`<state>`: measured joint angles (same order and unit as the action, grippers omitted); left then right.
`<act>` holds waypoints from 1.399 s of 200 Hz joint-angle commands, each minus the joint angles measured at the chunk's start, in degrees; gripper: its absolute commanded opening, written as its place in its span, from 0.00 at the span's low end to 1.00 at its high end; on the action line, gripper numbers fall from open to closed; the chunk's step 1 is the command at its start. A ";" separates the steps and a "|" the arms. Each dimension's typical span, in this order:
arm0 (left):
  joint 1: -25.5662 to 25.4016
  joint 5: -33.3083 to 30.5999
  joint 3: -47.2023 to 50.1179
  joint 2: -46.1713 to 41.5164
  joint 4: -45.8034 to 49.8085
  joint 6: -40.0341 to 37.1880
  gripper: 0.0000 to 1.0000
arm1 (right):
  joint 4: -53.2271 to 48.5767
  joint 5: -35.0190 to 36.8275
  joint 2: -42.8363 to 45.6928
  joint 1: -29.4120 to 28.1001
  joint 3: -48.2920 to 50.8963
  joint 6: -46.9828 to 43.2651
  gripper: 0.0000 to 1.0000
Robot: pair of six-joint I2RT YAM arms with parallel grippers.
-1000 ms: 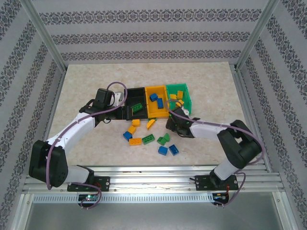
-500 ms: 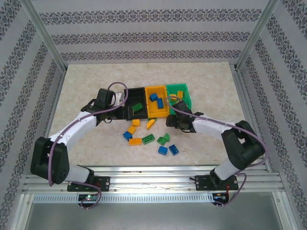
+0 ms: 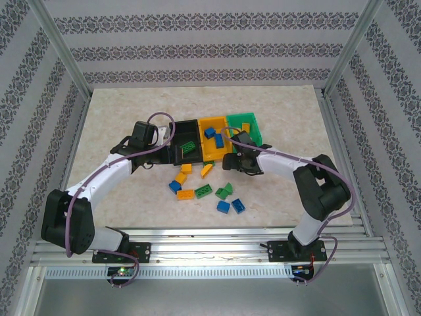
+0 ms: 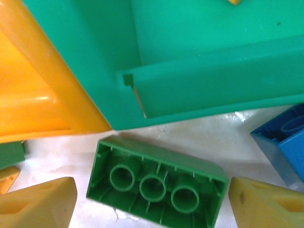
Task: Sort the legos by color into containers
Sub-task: Pick up the lego from the center of the table, then place the lego in the container.
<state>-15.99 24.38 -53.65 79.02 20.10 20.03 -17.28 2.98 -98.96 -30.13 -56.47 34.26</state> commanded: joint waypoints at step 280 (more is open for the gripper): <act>3.38 -2.08 4.50 -7.53 0.70 3.52 0.59 | -4.44 -9.18 -15.71 -9.59 -38.45 -7.43 0.74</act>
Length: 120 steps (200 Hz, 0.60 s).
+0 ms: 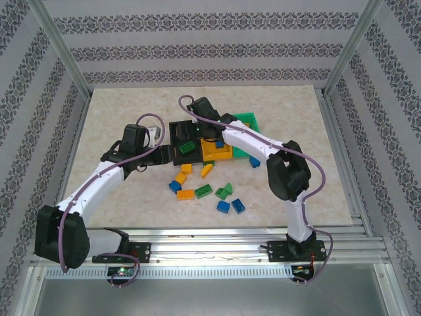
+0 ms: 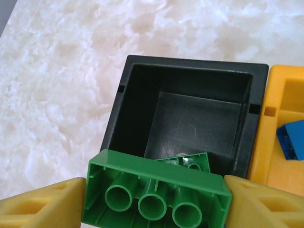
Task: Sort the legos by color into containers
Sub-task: Place the lego in the container.
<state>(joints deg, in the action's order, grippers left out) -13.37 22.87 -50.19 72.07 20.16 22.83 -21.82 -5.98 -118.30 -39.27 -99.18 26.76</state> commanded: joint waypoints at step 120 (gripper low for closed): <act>0.83 3.67 1.04 4.11 -3.22 2.22 0.59 | 2.68 -2.22 9.50 -0.05 15.72 2.32 0.69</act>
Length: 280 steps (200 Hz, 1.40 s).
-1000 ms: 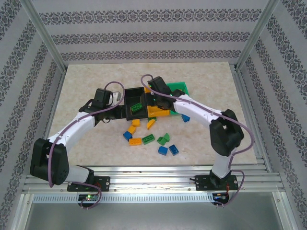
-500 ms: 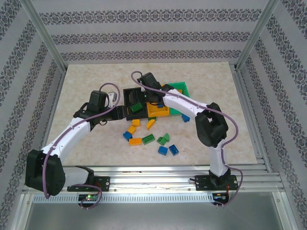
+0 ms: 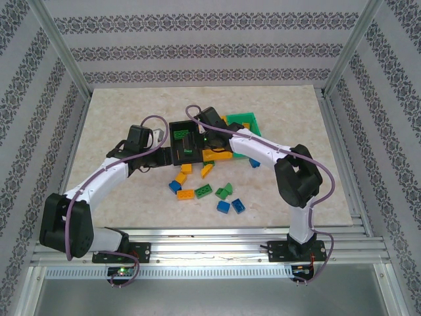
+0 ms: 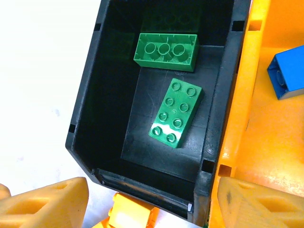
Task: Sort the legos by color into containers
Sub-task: Place the lego in the container, then rotate the container at the top-center of the table, then pick up the lego from the center of the table.
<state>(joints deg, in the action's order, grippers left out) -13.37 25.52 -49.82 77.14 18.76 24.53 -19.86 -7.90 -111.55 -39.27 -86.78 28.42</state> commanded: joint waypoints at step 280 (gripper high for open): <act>4.99 5.40 -21.24 12.21 10.94 -6.42 0.59 | -6.87 2.44 -5.90 0.77 5.54 -2.85 0.72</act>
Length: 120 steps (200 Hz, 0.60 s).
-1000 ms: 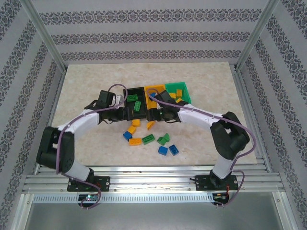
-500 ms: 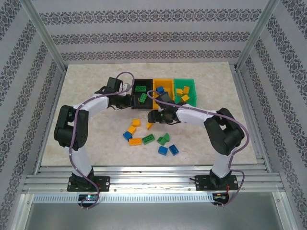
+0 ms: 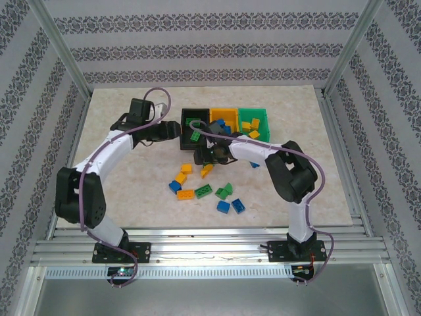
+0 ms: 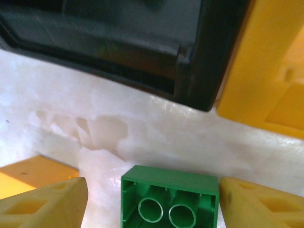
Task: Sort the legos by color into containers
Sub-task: Pick up the lego from the center of the table.
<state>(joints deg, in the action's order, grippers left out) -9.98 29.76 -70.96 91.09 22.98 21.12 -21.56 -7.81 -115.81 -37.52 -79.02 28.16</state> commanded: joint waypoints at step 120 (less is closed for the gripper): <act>4.88 1.46 2.83 -3.40 9.89 -7.59 0.59 | -6.04 2.20 0.76 -1.23 -8.46 -3.82 0.51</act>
<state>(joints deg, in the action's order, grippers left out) -6.09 30.04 -68.20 88.51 31.38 15.40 -26.85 -5.43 -117.23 -38.89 -84.12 25.23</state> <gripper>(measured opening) 0.589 0.514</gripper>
